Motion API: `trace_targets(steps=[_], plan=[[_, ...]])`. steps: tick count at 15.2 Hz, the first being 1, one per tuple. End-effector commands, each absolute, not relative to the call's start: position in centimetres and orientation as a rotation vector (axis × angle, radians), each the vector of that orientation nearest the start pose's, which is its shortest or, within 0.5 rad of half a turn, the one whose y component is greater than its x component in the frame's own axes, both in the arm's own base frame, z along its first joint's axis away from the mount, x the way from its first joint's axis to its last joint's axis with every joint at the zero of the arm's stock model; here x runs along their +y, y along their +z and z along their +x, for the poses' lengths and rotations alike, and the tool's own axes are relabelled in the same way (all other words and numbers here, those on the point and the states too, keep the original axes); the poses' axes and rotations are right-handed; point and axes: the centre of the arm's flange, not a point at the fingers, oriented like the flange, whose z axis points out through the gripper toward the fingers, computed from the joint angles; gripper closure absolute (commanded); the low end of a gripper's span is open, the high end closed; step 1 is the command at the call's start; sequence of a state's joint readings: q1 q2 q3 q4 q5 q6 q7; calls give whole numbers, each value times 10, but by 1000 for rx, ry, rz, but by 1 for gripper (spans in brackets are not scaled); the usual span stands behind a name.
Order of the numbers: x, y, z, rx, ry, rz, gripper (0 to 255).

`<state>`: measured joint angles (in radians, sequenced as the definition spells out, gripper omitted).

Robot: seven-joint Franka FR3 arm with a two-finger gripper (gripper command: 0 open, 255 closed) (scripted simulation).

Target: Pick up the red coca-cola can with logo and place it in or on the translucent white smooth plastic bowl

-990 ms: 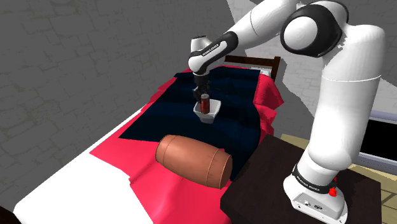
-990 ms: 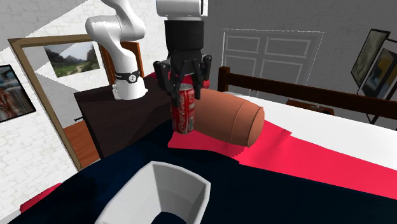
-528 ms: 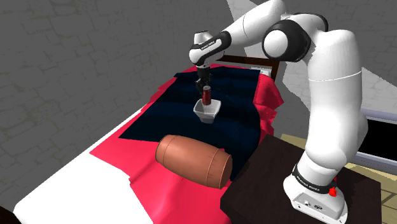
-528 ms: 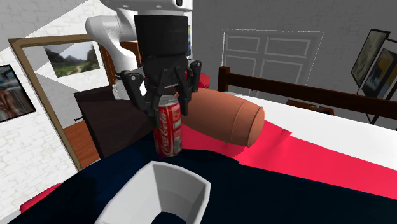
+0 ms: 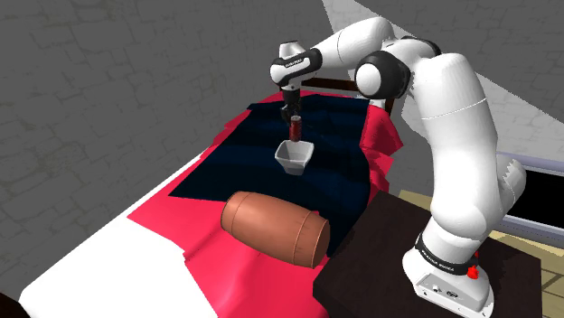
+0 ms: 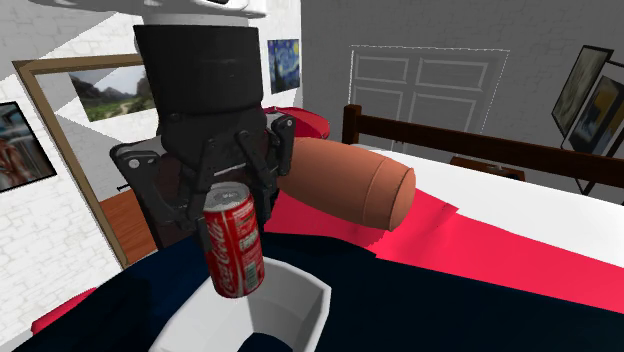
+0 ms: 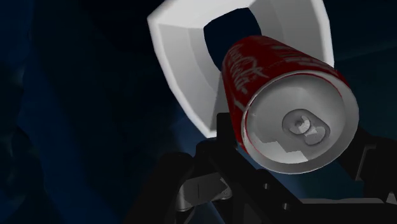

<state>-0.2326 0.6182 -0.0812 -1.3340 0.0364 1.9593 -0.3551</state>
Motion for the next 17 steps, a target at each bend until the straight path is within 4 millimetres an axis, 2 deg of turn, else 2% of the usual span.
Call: trace_targets(steps=[1,14,17], plan=[[-210,362,696,-68,-7,-3156,255],[-210,293,696,-68,-7,-3156,255],[-210,290,696,-68,-7,-3156,255]])
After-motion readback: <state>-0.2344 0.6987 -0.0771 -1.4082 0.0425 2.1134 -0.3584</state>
